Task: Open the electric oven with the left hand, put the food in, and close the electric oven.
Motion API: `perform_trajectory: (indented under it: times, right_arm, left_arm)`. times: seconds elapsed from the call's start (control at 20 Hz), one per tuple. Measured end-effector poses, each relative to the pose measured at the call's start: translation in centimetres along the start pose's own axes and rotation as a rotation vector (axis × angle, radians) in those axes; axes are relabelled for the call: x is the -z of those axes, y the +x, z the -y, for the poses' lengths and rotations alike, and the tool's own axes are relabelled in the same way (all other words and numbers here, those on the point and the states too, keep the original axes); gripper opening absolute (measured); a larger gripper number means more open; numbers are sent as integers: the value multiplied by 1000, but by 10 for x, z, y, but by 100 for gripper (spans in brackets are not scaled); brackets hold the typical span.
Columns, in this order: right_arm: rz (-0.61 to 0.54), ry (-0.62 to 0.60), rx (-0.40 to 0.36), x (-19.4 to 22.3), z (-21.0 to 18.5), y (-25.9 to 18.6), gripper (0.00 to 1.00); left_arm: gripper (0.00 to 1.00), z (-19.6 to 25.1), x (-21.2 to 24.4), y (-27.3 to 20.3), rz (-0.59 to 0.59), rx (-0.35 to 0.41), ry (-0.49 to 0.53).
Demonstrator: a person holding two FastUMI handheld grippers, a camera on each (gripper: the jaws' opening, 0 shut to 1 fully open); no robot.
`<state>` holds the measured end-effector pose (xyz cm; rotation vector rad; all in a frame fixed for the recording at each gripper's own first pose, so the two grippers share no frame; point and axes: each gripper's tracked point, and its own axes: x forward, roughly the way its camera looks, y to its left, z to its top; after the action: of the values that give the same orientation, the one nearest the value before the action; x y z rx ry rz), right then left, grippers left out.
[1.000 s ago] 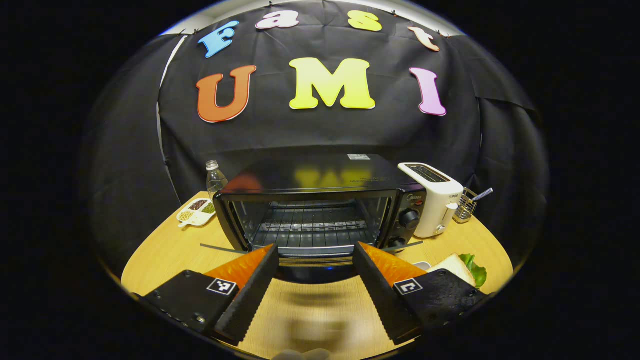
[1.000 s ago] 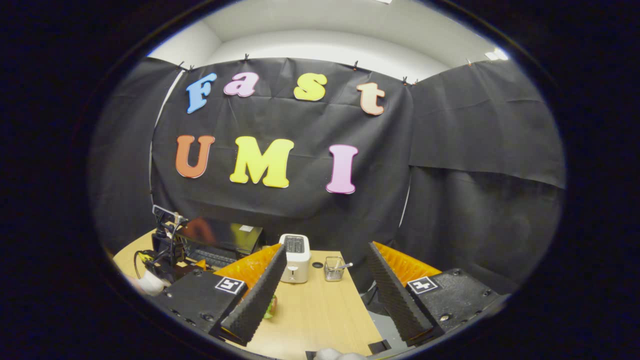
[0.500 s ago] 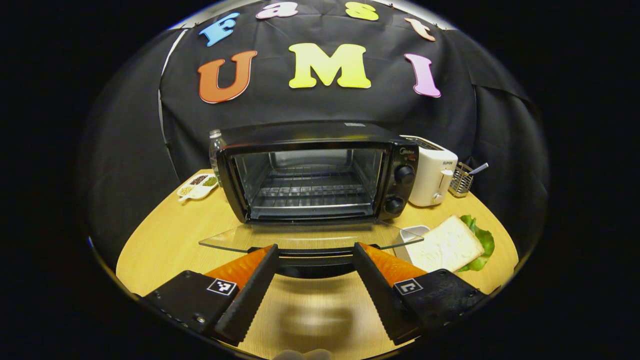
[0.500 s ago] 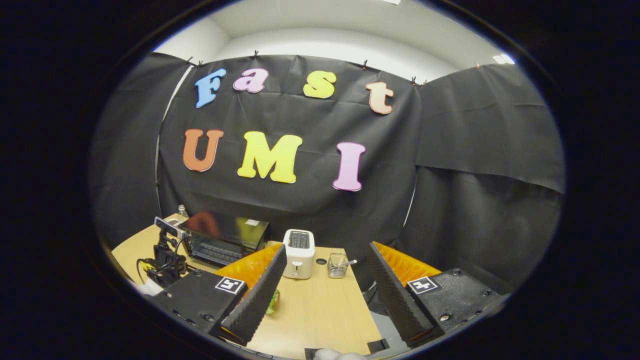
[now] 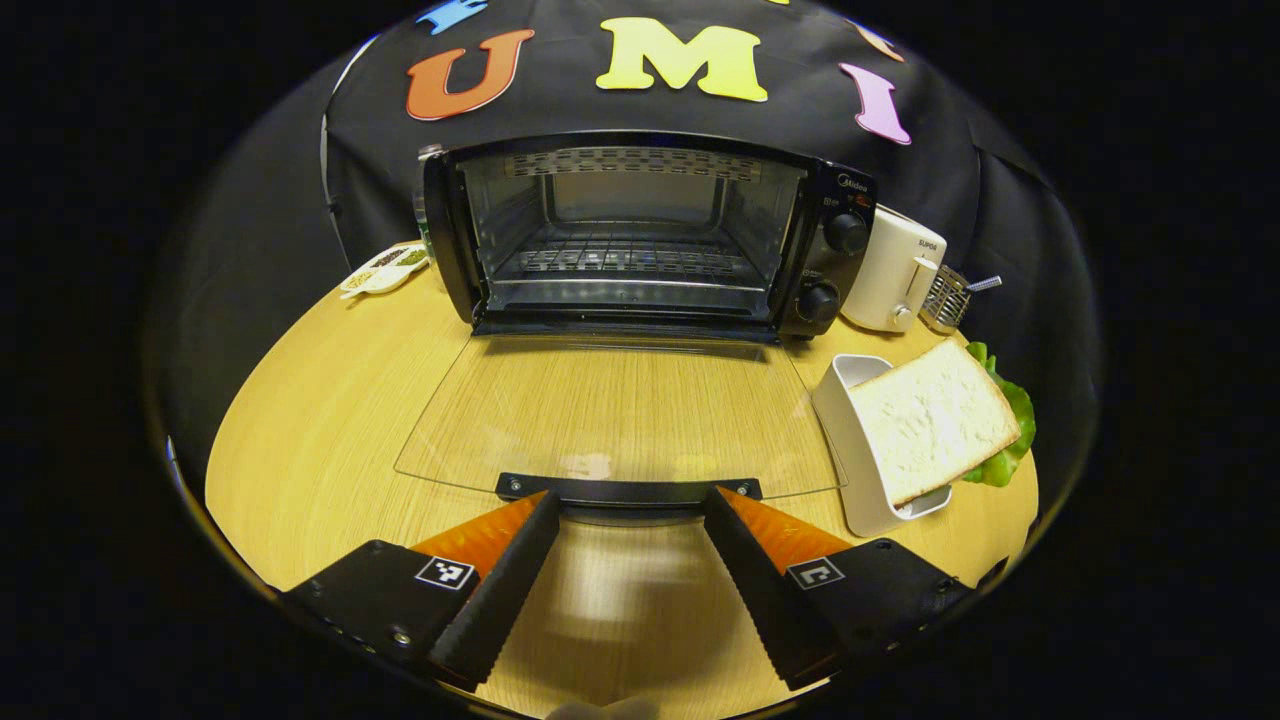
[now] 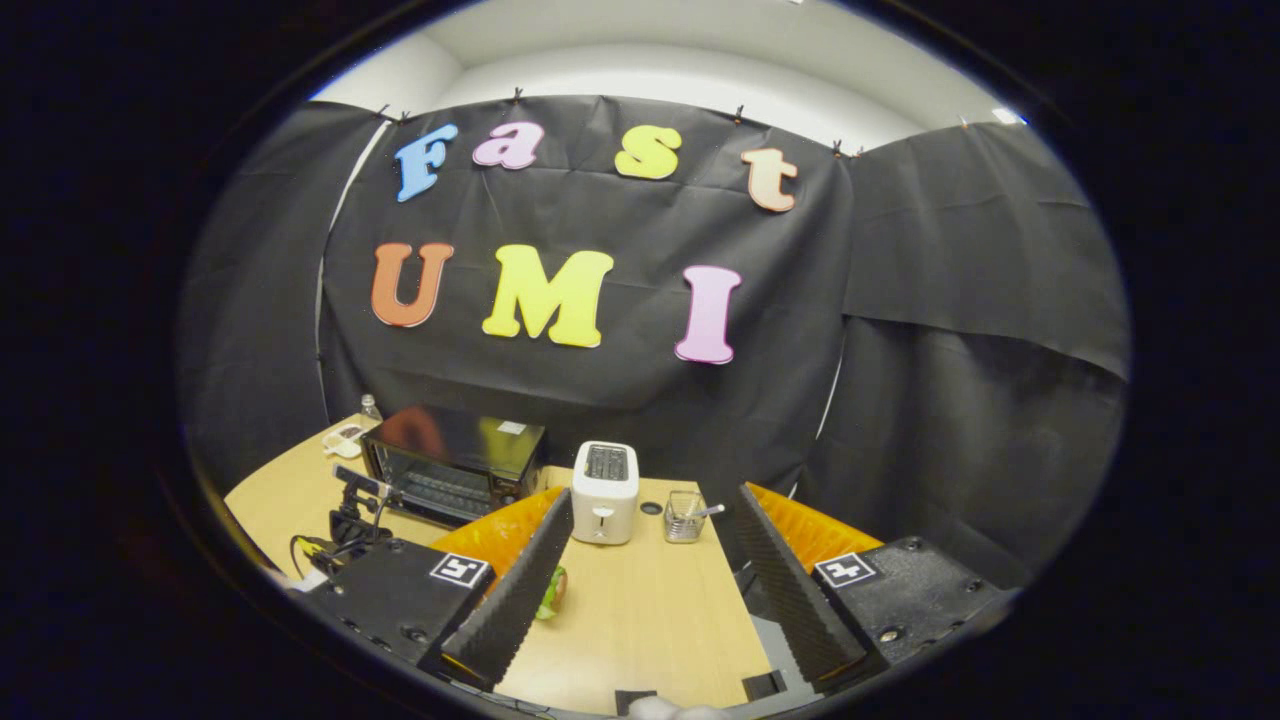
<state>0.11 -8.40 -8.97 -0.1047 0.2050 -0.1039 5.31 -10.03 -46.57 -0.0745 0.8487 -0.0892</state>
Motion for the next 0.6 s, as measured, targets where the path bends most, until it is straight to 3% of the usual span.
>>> perform_trajectory:
  times: [0.1,0.3,0.45,0.5,0.6]
  right_arm:
    - [-6,2,-2,4,0,3,100]
    - [-31,26,-21,15,-1,10,100]
    - [-87,53,-39,39,-4,22,100]
    - [-113,67,-52,52,-8,27,96]
    - [-164,80,-75,77,-17,34,100]
  left_arm:
    - [96,-5,0,-6,10,-11,16]
    - [96,-26,-14,-35,72,-44,4]
    - [96,-38,-33,-78,152,-43,-2]
    - [96,-43,-43,-96,190,-40,4]
    - [96,-51,-64,-133,264,-32,27]
